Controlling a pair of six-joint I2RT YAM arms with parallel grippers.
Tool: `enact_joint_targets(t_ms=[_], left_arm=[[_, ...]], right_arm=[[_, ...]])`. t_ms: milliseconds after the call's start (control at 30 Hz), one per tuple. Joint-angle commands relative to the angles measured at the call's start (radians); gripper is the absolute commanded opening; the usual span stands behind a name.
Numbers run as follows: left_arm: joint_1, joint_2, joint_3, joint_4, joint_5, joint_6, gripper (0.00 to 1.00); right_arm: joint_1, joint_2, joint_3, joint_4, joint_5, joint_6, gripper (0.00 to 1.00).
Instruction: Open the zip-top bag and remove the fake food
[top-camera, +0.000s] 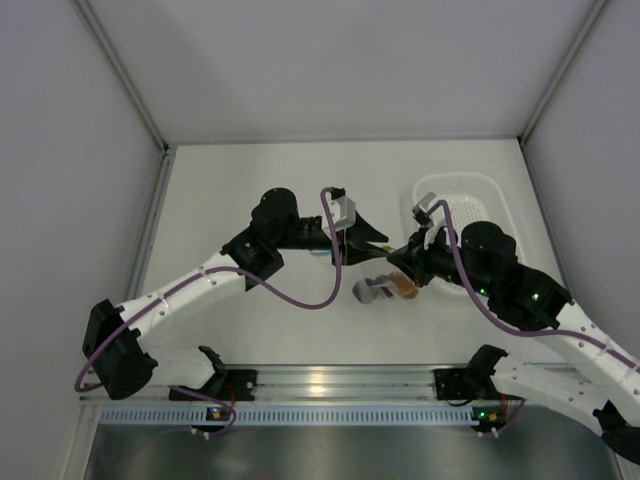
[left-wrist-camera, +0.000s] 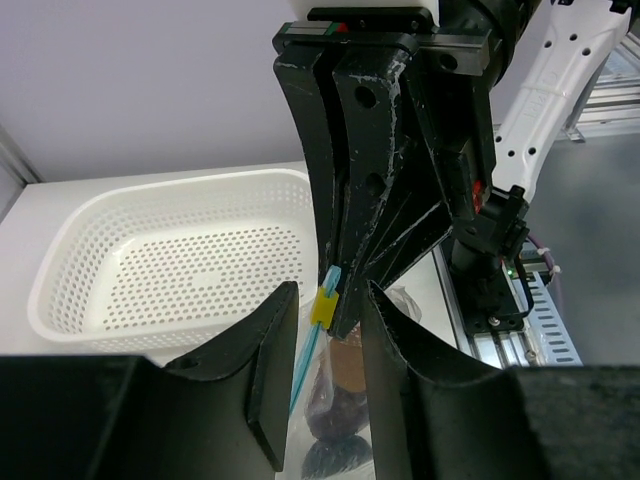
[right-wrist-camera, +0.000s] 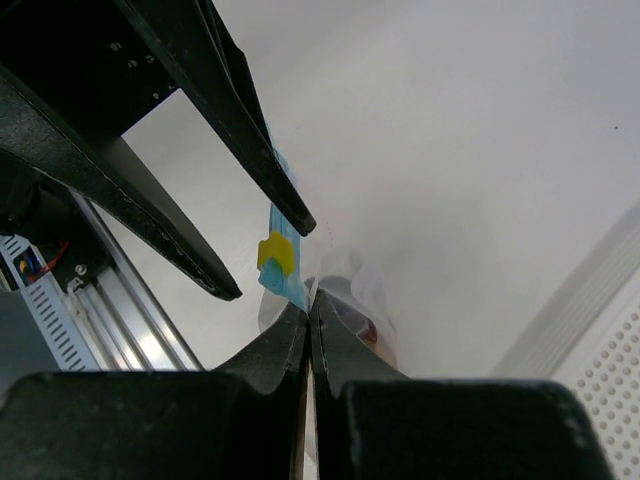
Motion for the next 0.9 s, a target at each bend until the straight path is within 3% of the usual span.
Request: enact_joint_targets(t_ms=[0, 100, 200, 233, 300, 433, 533, 633, 667, 867], left_arm=[[-0.004, -0.004, -0.005, 0.032, 0.025, 0.018, 0.37], [-0.004, 0.01, -0.005, 0.033, 0.028, 0.021, 0.38], [-0.004, 0.02, 0.001, 0.033, 0.028, 0.016, 0.13], [-0.004, 0.027, 0.004, 0.033, 0.031, 0.013, 0.09], [-0.004, 0.033, 0.012, 0.032, 0.04, 0.009, 0.19], [-0.004, 0.039, 0.009, 0.032, 0.033, 0.007, 0.2], [-0.004, 0.036, 0.004, 0.033, 0.024, 0.012, 0.29], [-0.004, 0.034, 0.002, 0.033, 0.022, 0.015, 0.05], [-0.004, 0.033, 0.004, 0.033, 0.017, 0.012, 0.01], [0.011, 0.014, -0.013, 0.017, 0.026, 0.028, 0.0]], right_arm=[[-0.007, -0.015, 0.051, 0.031, -0.019, 0.016, 0.0], [-0.007, -0.016, 0.053, 0.036, -0.021, 0.016, 0.0], [-0.006, -0.015, 0.056, 0.037, -0.031, 0.016, 0.0], [-0.007, -0.015, 0.056, 0.039, -0.033, 0.016, 0.0], [-0.007, -0.016, 0.056, 0.04, -0.034, 0.016, 0.0], [-0.006, -0.018, 0.054, 0.043, -0.034, 0.016, 0.0], [-0.006, -0.021, 0.054, 0.042, -0.034, 0.016, 0.0], [-0.007, -0.021, 0.053, 0.042, -0.033, 0.016, 0.0], [-0.007, -0.023, 0.053, 0.039, -0.031, 0.016, 0.0], [-0.007, -0.065, 0.045, 0.062, 0.015, 0.016, 0.0]])
